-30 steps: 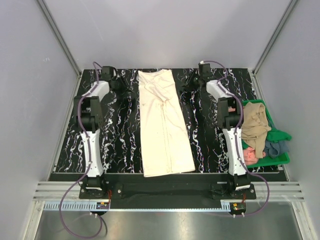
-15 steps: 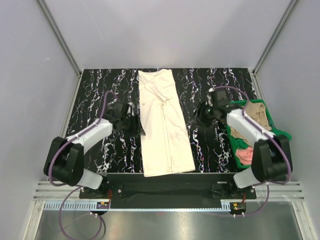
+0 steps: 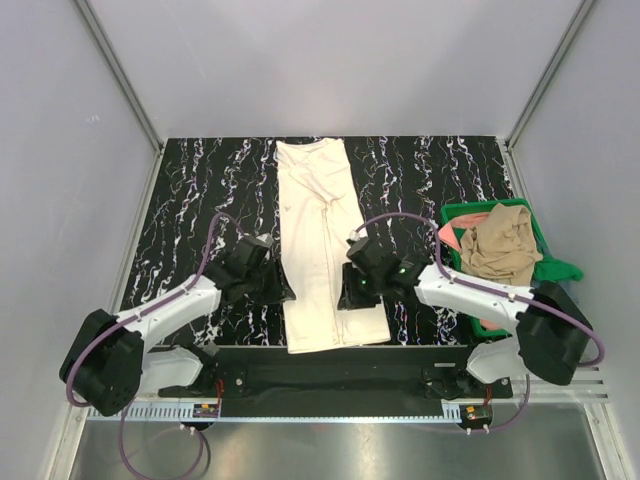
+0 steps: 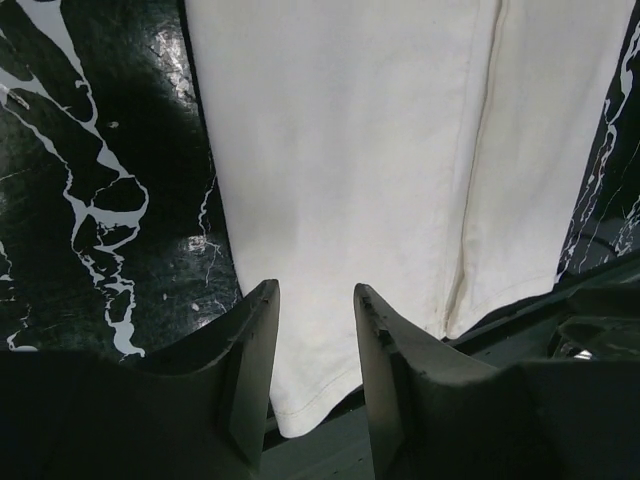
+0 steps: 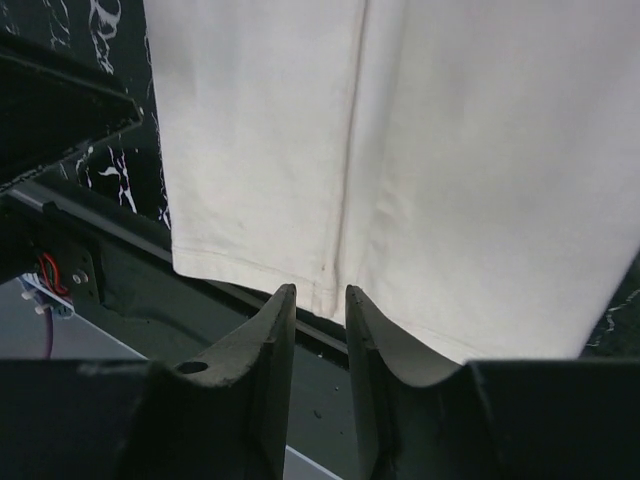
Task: Fold and stack the t-shirts
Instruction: Fold the tshirt
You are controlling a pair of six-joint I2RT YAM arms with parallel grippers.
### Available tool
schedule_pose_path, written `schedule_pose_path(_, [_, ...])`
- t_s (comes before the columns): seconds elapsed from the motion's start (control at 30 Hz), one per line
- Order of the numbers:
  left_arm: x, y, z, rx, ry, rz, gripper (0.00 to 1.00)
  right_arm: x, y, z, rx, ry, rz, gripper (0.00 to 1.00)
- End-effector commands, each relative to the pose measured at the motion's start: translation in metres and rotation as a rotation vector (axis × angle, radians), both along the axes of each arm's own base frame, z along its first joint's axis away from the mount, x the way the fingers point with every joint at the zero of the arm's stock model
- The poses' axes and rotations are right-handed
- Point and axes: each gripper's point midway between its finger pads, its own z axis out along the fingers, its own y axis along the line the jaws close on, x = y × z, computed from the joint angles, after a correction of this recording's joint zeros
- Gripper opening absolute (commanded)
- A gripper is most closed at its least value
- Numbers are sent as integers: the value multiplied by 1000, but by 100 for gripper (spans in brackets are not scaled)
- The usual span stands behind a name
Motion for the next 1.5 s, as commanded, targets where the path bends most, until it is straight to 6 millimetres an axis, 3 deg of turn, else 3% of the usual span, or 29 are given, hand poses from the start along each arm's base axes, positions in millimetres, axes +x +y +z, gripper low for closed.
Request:
schedule_pose_path(0.0, [8, 8, 2, 17, -48, 59, 41, 3, 20, -6, -13, -22, -48, 34])
schedule_pose_path(0.17, [6, 11, 2, 12, -42, 60, 43, -27, 32, -34, -90, 15, 4, 37])
schedule_pose_path(0.4, [4, 20, 3, 35, -58, 58, 45, -43, 33, -57, -162, 48, 3, 37])
schedule_pose_path(0.67, [-2, 23, -6, 48, -36, 54, 45, -46, 33, -64, -182, 53, 2, 35])
schedule_pose_path(1.0, [-5, 23, -3, 27, -51, 55, 46, -53, 37, -67, -166, 84, 9, 34])
schedule_pose_path(1.1, [-7, 24, -4, 28, -46, 54, 46, -54, 39, -66, -157, 84, 11, 29])
schedule_pose_path(1.27, [-10, 24, -2, 17, -56, 48, 46, -52, 39, -53, -128, 60, 2, 0])
schedule_pose_path(1.47, [-13, 31, -3, 61, -64, 27, 46, -52, 30, -40, -121, 38, -24, 0])
